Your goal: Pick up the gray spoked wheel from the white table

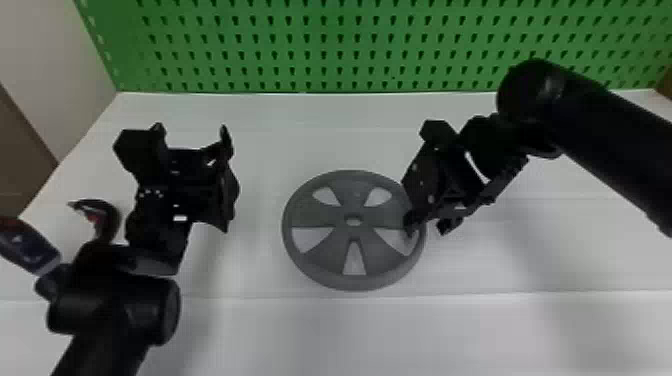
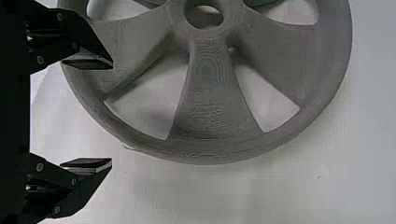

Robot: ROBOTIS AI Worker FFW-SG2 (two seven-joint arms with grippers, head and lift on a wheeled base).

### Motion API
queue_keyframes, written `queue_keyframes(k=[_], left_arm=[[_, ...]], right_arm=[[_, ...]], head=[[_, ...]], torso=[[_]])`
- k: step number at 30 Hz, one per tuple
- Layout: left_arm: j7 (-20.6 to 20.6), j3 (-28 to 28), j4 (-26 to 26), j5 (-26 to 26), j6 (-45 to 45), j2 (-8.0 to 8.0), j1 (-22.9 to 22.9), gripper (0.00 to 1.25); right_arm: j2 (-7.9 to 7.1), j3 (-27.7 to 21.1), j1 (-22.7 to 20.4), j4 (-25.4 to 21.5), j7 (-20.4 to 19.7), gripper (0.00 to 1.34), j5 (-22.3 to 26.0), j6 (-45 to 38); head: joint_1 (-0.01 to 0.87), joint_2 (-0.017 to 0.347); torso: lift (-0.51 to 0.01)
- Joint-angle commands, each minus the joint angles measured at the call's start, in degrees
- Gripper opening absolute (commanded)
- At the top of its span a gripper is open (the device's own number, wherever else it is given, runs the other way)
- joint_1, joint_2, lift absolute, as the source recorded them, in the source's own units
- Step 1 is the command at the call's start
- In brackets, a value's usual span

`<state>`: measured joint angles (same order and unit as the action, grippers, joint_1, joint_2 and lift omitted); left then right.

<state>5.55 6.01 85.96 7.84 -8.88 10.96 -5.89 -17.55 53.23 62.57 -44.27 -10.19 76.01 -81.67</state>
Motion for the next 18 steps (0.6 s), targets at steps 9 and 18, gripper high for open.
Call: queue_keyframes(k=[9, 18], left_arm=[[0.1, 0.1, 0.0, -0.1, 0.0, 0.20, -0.1, 1.10], [0.1, 0.2, 0.0, -0.1, 0.0, 0.37, -0.1, 1.10]], right_arm=[[0.67, 0.4, 1.3, 4.5, -0.1, 0.82, 2.6, 0.1], [2.43, -1.4, 2.8, 4.5, -19.7, 0.82, 8.4, 2.7]], head=[[0.806, 0.044], [0.806, 0.044]], torso=[[-0.098], [-0.098]])
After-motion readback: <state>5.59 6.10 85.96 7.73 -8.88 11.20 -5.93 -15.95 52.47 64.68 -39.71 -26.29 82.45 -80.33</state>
